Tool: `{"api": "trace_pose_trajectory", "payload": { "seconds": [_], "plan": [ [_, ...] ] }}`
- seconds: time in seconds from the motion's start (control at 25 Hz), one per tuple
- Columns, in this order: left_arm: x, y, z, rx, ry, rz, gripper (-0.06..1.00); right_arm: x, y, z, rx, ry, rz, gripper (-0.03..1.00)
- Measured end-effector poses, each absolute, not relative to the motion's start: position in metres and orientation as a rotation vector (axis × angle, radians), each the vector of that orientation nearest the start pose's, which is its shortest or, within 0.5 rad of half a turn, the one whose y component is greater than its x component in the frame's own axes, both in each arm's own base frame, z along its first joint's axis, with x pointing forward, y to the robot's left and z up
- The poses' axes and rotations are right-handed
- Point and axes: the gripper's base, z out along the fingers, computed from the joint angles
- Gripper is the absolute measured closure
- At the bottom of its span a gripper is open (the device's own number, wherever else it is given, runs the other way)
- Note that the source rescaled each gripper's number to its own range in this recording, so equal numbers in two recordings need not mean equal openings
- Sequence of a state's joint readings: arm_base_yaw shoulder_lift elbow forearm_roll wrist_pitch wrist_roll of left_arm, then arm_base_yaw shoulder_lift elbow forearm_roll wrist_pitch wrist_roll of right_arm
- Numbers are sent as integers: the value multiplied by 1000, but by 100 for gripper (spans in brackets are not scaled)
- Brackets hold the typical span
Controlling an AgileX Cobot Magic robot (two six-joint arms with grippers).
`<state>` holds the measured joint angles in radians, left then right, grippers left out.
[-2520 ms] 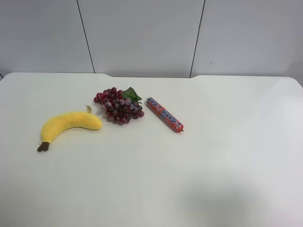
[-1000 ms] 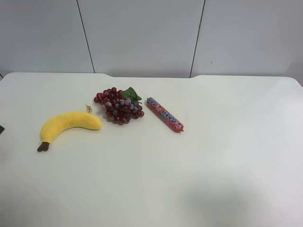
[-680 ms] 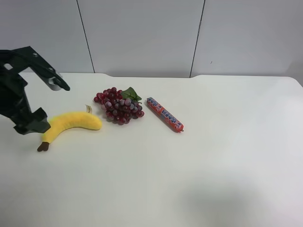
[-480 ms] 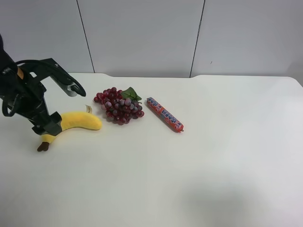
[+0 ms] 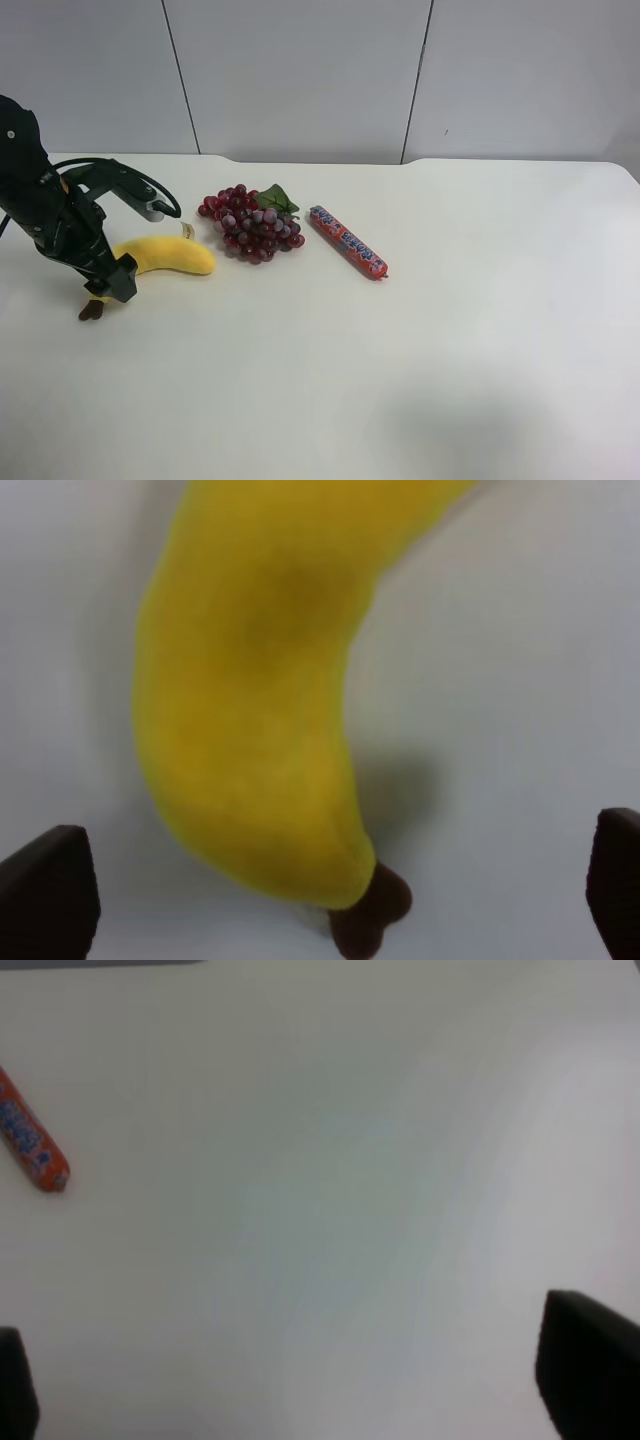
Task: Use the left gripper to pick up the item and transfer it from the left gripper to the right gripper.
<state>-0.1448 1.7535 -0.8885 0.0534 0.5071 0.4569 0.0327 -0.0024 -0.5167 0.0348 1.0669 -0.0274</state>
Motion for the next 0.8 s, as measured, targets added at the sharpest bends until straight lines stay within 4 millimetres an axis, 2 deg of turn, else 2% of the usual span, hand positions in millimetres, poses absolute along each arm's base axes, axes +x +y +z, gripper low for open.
{"api": "trace_pose_trajectory", "payload": {
  "seconds": [0.36,0.44,0.56,0.68,0.8],
  "plan": [
    [313,-39,115,921,2752,89,-6,-8,3,281,-63,2030,45,-3],
    [313,-39,111,927,2763,87,-2,-8,3,281,-63,2030,45,-3],
    [313,-39,108,932,2771,84,16,-8,3,281,-63,2030,45,-3],
    [313,-39,107,933,2772,84,43,-8,3,281,-63,2030,45,-3],
    [313,-39,107,939,2770,88,74,-8,3,281,-63,2030,45,-3]
  ]
}}
